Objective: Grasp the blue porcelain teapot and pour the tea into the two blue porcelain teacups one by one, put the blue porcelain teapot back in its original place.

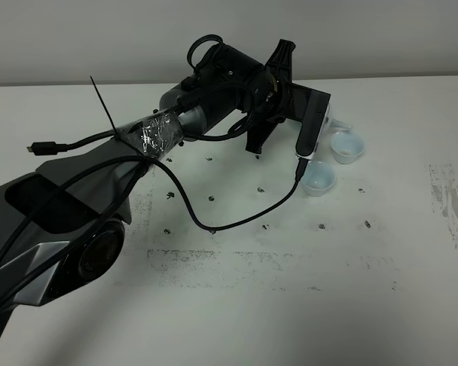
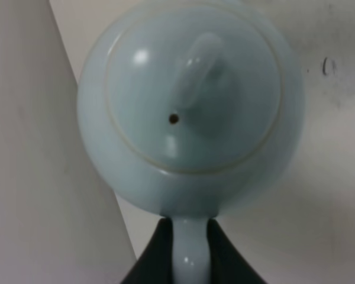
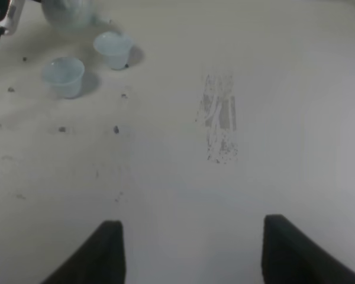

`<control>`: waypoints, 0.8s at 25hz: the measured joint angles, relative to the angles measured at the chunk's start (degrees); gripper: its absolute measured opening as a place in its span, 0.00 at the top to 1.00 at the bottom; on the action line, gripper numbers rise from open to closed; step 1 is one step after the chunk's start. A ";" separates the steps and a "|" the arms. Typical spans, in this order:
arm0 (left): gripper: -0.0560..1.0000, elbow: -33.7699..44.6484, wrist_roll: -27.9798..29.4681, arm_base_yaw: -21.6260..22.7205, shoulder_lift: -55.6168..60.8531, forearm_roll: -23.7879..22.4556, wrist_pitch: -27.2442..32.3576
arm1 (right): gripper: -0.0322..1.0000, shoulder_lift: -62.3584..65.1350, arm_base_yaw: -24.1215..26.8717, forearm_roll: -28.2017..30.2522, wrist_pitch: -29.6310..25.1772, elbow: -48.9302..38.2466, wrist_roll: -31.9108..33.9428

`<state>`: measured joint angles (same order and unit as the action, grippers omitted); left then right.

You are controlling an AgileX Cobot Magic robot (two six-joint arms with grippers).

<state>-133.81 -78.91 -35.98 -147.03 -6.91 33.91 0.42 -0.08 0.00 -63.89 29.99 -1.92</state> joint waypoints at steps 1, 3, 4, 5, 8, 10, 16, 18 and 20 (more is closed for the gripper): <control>0.94 0.00 -0.25 -0.08 0.00 -0.08 0.00 | 0.50 0.00 0.00 0.00 0.00 0.00 0.00; 0.94 0.00 -1.12 -0.14 0.00 -0.67 0.00 | 0.50 0.00 0.00 0.00 0.00 0.00 0.00; 0.94 0.00 -1.24 -0.27 0.00 -1.07 0.00 | 0.50 0.00 0.00 0.00 0.00 0.00 0.00; 0.94 0.00 -1.40 -0.33 0.00 -1.13 0.00 | 0.50 0.00 0.00 0.00 0.00 0.00 0.00; 0.94 0.00 -3.07 -0.57 0.00 -1.30 0.00 | 0.50 0.00 0.00 0.00 0.00 0.00 0.00; 0.94 0.00 -4.23 -0.70 0.00 -1.37 0.00 | 0.50 0.00 0.00 0.00 0.00 0.00 0.00; 0.94 0.00 -5.70 -0.76 0.00 -2.63 0.00 | 0.50 0.00 0.00 0.00 0.00 0.00 0.00; 0.94 0.00 -5.74 -0.76 0.00 -2.84 -0.05 | 0.50 0.00 0.00 0.00 0.00 0.00 0.00; 0.94 0.00 -5.74 -0.76 0.00 -2.89 -0.05 | 0.50 0.00 0.00 0.00 0.00 0.00 0.00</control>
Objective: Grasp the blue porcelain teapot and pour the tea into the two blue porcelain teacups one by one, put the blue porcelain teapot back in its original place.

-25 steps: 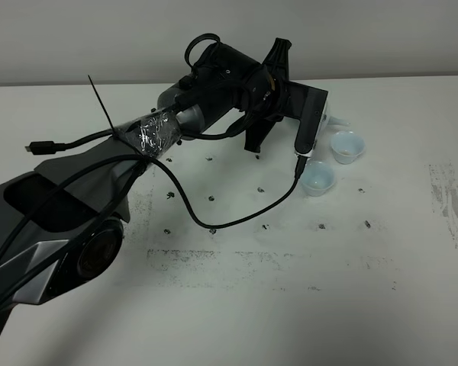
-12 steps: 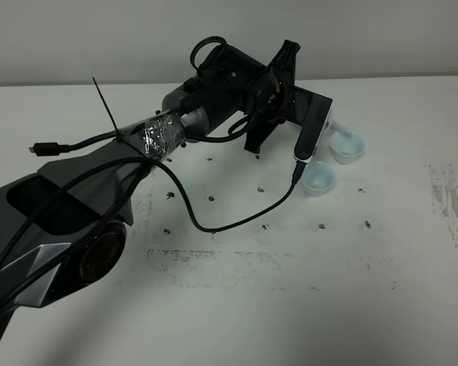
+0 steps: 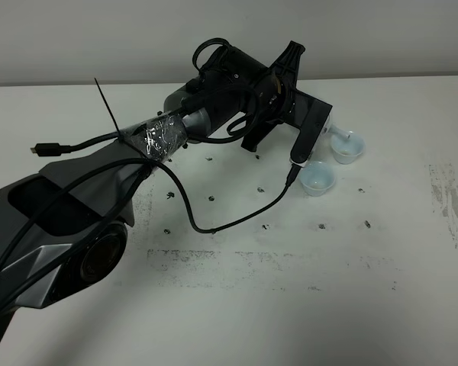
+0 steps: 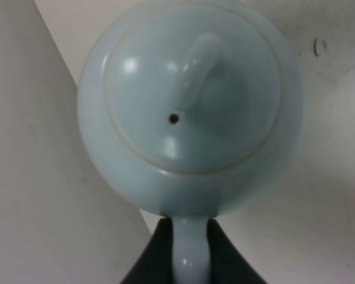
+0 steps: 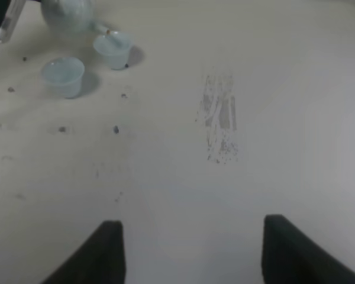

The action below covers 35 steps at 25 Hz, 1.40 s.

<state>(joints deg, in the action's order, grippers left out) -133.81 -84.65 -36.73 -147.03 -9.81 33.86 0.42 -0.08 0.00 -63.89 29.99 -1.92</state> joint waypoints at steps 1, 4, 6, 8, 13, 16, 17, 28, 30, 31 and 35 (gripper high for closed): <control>0.94 0.00 0.00 0.00 0.00 -0.12 0.00 | 0.50 0.00 0.00 0.00 0.00 0.00 0.00; 0.94 0.00 -0.02 0.00 0.00 -1.18 -0.45 | 0.50 0.00 0.00 0.00 0.00 0.00 0.00; 0.94 0.00 -0.02 0.00 0.00 -1.60 -1.04 | 0.50 0.00 0.00 0.00 0.00 0.00 0.00; 0.94 0.00 -0.02 -0.16 0.00 -2.82 -1.41 | 0.50 0.00 0.00 0.00 0.00 0.00 0.00; 0.94 0.00 -0.02 -1.10 0.00 -4.36 -2.02 | 0.50 0.00 0.00 0.00 0.00 0.00 0.05; 0.94 0.00 -0.02 -1.81 0.00 -6.30 -2.57 | 0.50 0.00 0.00 0.00 0.00 0.00 0.05; 0.94 0.00 -0.02 -2.09 0.00 -7.14 -2.62 | 0.50 0.00 0.00 0.00 0.00 0.00 0.05; 0.94 0.00 0.53 -2.29 0.00 -9.63 -2.63 | 0.50 0.00 0.00 0.00 0.00 0.00 0.05; 0.94 0.00 0.77 -2.29 0.00 -10.15 -2.63 | 0.50 0.00 0.00 0.00 0.00 0.00 0.05; 0.94 0.00 0.84 -2.29 0.00 -10.29 -2.63 | 0.50 0.00 0.00 0.00 0.00 0.00 0.05; 0.94 0.00 1.03 -2.29 0.00 -10.95 -2.63 | 0.50 0.00 0.00 0.00 0.00 0.00 0.05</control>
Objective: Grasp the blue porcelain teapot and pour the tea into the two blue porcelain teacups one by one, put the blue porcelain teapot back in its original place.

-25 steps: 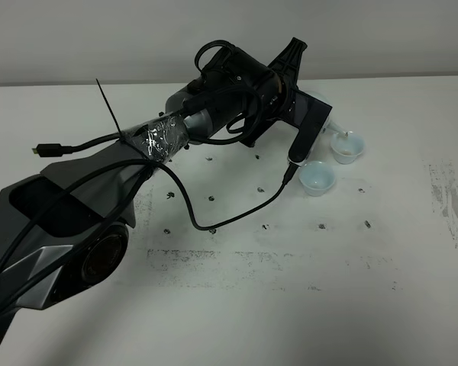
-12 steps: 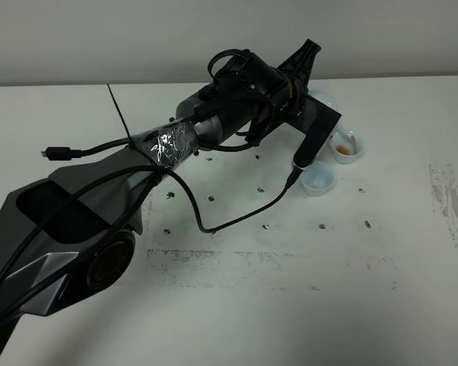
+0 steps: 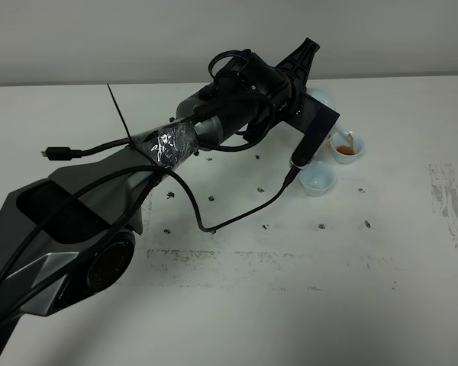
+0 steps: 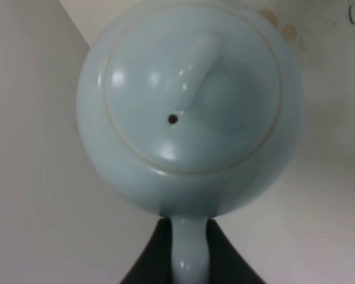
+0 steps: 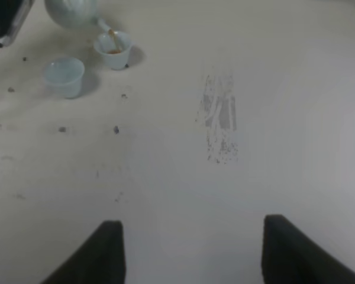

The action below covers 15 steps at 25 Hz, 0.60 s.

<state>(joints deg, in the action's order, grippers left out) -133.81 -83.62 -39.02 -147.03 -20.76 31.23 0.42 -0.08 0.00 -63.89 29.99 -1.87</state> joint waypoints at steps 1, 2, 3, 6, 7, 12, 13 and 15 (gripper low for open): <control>0.94 0.00 0.00 0.00 0.00 -0.14 0.00 | 0.50 0.00 0.00 0.00 0.00 0.00 0.00; 0.94 0.00 0.00 0.00 0.00 -0.21 0.00 | 0.50 0.00 0.00 0.00 0.00 0.00 0.00; 0.94 0.00 0.00 0.00 0.00 -0.26 0.00 | 0.50 0.00 0.00 0.00 0.00 0.00 0.00; 0.94 0.00 0.00 0.00 0.00 -0.33 0.04 | 0.50 0.00 0.00 0.00 0.00 0.00 0.00; 0.94 0.00 0.00 0.00 0.00 -0.33 0.04 | 0.50 0.00 0.00 0.00 0.00 0.00 0.00; 0.94 0.00 0.06 0.00 0.00 -0.46 0.04 | 0.50 0.00 0.00 0.00 0.00 0.00 0.10; 0.94 0.00 0.06 0.00 0.00 -0.46 0.04 | 0.50 0.00 0.00 0.00 0.00 0.00 0.17; 0.94 0.00 0.06 0.00 0.00 -0.46 0.04 | 0.50 0.00 0.00 0.00 0.00 0.00 0.17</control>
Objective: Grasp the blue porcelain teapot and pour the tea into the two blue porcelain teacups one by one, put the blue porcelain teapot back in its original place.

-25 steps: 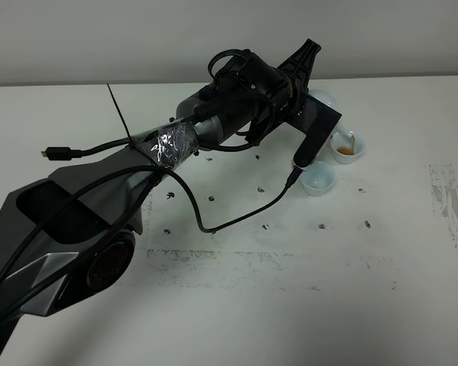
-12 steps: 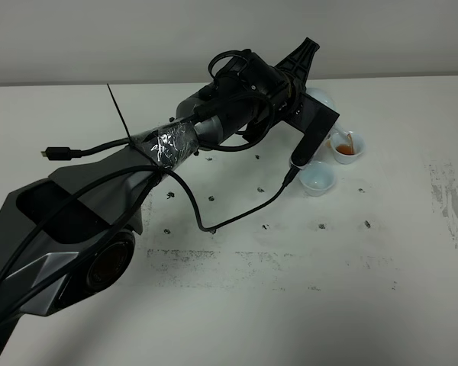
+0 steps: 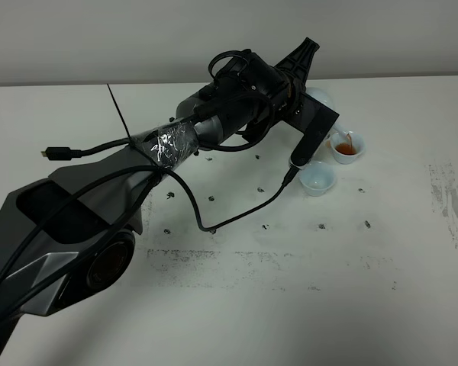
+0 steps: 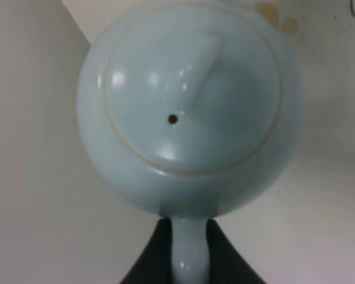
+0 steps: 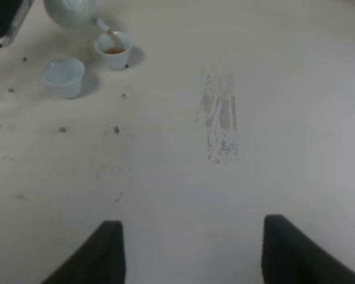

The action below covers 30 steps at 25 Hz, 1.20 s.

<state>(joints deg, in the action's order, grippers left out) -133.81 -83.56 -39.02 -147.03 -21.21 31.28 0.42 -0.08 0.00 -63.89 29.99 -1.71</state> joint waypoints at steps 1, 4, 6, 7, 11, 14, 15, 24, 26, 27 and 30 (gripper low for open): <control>0.94 0.00 -0.05 0.00 0.00 0.00 0.00 | 0.50 0.00 0.00 0.00 0.00 0.00 0.00; 0.94 0.00 -0.05 0.00 0.00 0.00 0.00 | 0.50 0.00 0.00 0.00 0.00 0.00 0.00; 0.94 0.00 -0.05 0.00 0.00 0.00 0.00 | 0.50 0.00 0.00 0.00 0.00 0.00 0.00; 0.94 0.00 -0.05 0.00 0.00 0.00 0.00 | 0.50 0.00 0.00 0.00 0.00 0.00 0.00; 0.94 0.00 -0.05 0.00 0.00 -0.04 0.00 | 0.50 0.00 0.00 0.00 0.00 0.00 0.13; 0.94 0.00 -0.05 0.00 0.00 -0.04 0.00 | 0.50 0.00 0.00 0.00 0.00 0.00 0.17; 0.94 0.00 -0.11 0.00 0.00 -0.04 0.00 | 0.50 0.00 0.00 0.00 0.00 0.00 0.17; 0.94 0.00 -0.42 0.00 0.00 -0.11 -0.05 | 0.50 0.00 0.00 0.00 0.00 0.00 0.17; 0.94 0.00 -0.92 0.00 0.00 -0.13 -0.05 | 0.50 0.00 0.00 0.00 0.00 0.00 0.17; 0.94 0.00 -1.06 0.00 0.00 -0.13 -0.05 | 0.50 0.00 0.00 0.00 0.00 0.00 0.17; 0.94 0.00 -1.17 0.00 0.00 -0.13 -0.05 | 0.50 0.00 0.00 0.00 0.00 0.00 0.17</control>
<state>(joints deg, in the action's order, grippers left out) -133.81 -84.73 -39.02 -147.03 -21.34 31.22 0.42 -0.08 0.00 -63.89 29.99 -1.53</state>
